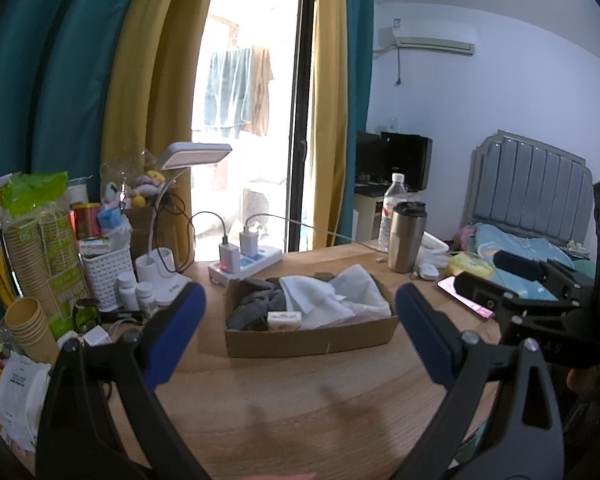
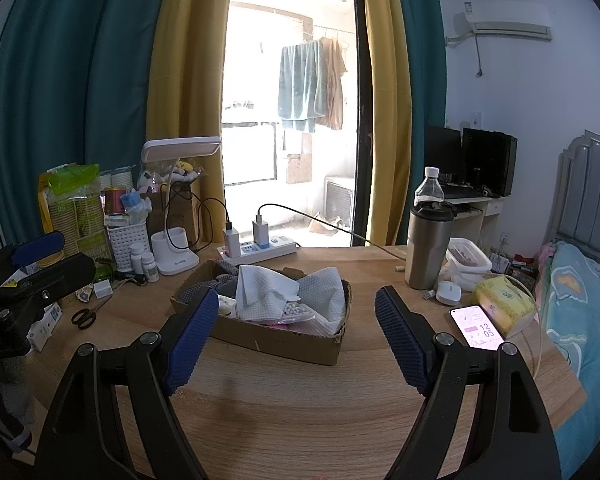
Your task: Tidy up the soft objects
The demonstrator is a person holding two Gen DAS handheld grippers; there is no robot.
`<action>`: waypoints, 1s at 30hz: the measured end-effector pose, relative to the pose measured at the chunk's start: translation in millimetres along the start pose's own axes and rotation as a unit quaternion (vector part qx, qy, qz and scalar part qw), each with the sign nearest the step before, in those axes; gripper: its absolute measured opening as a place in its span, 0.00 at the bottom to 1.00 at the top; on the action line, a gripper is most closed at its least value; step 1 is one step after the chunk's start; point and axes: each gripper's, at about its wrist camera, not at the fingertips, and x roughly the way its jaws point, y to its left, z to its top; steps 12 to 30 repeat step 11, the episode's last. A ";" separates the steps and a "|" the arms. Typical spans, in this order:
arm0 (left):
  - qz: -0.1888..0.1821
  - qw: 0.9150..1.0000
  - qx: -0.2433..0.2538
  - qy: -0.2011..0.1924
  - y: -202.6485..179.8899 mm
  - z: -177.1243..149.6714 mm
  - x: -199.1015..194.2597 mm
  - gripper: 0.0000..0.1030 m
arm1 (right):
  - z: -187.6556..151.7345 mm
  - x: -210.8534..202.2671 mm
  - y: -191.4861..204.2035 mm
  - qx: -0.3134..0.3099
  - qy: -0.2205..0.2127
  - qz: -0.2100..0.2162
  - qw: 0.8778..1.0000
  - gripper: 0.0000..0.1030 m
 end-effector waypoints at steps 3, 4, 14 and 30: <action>0.000 1.000 -0.001 -0.001 0.4 0.0 0.3 0.94 | -0.5 0.6 -0.5 0.001 0.001 0.002 1.000 0.81; -0.001 1.000 -0.002 0.000 -0.1 0.0 0.0 0.94 | -1.0 0.7 0.5 0.001 0.002 0.002 1.000 0.81; -0.009 1.000 -0.007 0.004 0.6 -0.1 5.8 0.94 | -5.8 10.8 -1.6 0.010 0.012 0.009 1.000 0.81; -0.009 1.000 -0.007 0.004 0.6 -0.1 5.8 0.94 | -5.8 10.8 -1.6 0.010 0.012 0.009 1.000 0.81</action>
